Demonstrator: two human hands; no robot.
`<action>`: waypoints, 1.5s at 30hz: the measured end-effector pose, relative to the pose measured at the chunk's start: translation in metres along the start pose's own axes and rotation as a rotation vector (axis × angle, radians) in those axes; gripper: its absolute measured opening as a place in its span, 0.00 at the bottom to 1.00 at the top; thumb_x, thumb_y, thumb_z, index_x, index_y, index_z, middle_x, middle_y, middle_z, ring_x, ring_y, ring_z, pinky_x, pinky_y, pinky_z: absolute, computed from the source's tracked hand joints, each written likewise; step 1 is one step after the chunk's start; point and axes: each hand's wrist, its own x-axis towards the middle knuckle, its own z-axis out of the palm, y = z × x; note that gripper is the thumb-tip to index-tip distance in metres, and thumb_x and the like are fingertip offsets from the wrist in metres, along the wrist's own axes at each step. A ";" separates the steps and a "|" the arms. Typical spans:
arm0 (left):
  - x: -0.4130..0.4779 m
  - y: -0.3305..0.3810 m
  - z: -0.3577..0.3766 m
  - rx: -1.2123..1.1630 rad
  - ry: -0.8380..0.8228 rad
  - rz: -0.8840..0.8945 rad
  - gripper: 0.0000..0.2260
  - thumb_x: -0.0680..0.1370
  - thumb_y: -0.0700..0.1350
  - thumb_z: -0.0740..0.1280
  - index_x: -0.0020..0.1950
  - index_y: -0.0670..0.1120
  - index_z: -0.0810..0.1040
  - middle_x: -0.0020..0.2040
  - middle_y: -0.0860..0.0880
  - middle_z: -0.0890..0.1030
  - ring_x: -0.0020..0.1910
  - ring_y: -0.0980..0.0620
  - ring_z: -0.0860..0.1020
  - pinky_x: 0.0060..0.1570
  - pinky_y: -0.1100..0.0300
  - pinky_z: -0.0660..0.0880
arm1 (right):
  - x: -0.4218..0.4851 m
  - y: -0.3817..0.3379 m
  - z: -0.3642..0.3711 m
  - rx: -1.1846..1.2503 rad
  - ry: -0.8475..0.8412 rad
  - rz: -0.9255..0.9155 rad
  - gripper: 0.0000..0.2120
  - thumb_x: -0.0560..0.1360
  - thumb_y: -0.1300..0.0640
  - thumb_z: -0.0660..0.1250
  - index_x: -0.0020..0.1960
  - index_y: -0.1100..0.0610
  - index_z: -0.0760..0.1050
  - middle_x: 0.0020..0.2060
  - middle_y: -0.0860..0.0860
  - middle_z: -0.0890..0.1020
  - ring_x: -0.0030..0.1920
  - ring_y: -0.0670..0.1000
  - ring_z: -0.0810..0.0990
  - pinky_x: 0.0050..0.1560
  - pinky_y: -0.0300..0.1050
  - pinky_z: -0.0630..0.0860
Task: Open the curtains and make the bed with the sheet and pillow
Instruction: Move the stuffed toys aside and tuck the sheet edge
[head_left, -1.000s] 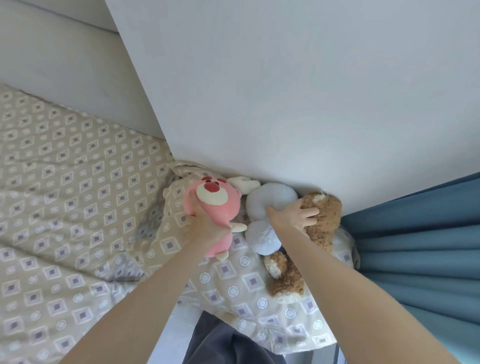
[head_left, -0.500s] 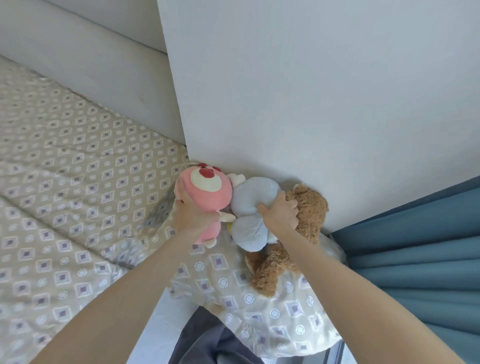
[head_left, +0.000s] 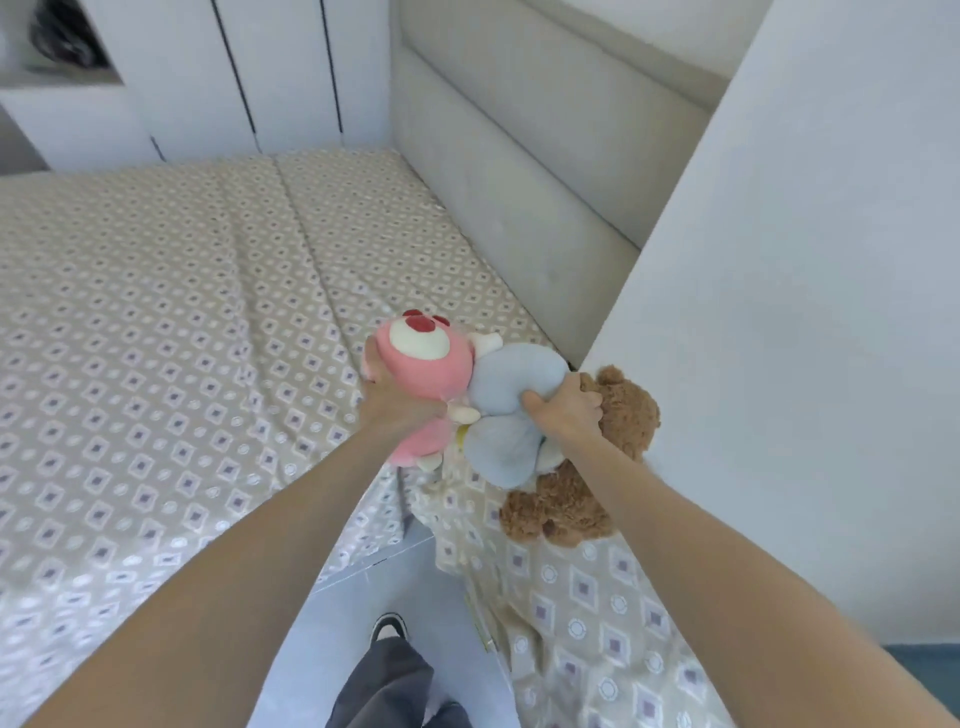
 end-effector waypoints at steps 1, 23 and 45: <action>0.002 -0.008 -0.023 -0.041 0.039 -0.017 0.55 0.61 0.43 0.74 0.71 0.66 0.37 0.65 0.44 0.67 0.64 0.40 0.71 0.59 0.43 0.73 | -0.006 -0.022 0.010 -0.011 -0.025 -0.040 0.37 0.75 0.42 0.64 0.75 0.57 0.52 0.67 0.63 0.62 0.66 0.64 0.65 0.62 0.54 0.67; 0.090 -0.240 -0.430 -0.261 0.458 -0.484 0.54 0.63 0.45 0.75 0.74 0.59 0.38 0.64 0.42 0.70 0.63 0.39 0.71 0.59 0.44 0.73 | -0.127 -0.395 0.354 -0.289 -0.448 -0.426 0.42 0.72 0.38 0.66 0.76 0.55 0.51 0.68 0.63 0.61 0.67 0.63 0.64 0.63 0.53 0.67; 0.376 -0.395 -0.479 -0.277 0.365 -0.817 0.46 0.64 0.44 0.69 0.72 0.62 0.43 0.62 0.45 0.68 0.62 0.40 0.69 0.60 0.40 0.70 | 0.017 -0.512 0.656 -0.506 -0.456 -0.260 0.37 0.76 0.43 0.64 0.76 0.55 0.49 0.66 0.64 0.62 0.65 0.63 0.64 0.62 0.51 0.65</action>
